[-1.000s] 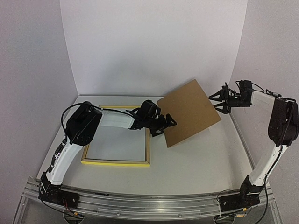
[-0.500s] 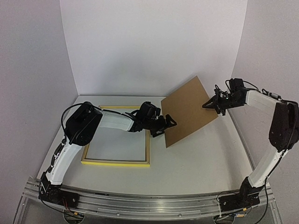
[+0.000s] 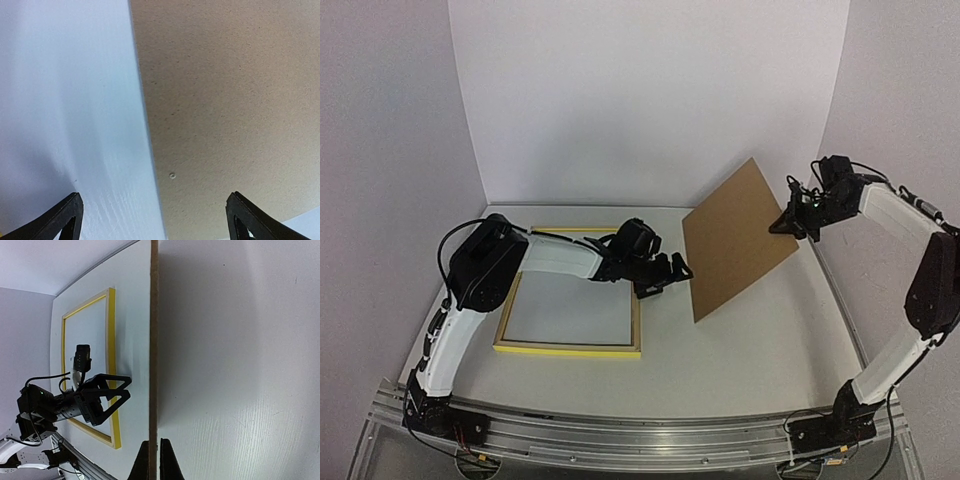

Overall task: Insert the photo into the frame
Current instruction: Turn over the photo frame item at the center of the board.

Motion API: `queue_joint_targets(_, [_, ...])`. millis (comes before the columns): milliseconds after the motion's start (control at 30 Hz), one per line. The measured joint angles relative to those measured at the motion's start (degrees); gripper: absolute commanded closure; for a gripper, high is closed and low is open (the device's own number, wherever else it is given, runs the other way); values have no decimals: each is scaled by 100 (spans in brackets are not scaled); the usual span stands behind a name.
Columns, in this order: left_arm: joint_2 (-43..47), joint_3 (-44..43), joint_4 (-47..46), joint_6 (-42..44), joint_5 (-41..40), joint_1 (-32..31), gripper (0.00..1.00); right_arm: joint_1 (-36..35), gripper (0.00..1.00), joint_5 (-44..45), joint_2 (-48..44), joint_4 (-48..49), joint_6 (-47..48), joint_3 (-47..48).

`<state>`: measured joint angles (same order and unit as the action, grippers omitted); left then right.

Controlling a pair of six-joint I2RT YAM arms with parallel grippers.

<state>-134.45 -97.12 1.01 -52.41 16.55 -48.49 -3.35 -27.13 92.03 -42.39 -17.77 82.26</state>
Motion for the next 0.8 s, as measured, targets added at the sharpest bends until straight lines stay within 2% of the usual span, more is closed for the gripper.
queue_joint_targets(133, [452,182,421,256,-200,0,0,-406,100,854,-176,-394,344,442])
queue_joint_targets(300, [1638,566,555,480,-435,34,0,-1573,100,2541,-433,-711,704,922])
queue_joint_targets(467, [2802,571,312,484,-463,165,0,-2721,100,4057,-438,-822,1034,1148])
queue_joint_targets(633, [3085,524,-181,117,-435,307,0,-3809,100,5794,-37,-909,1209,1423])
queue_joint_targets(800, [2969,533,-303,-277,-569,328,0,-4594,100,6668,463,-827,1275,1493])
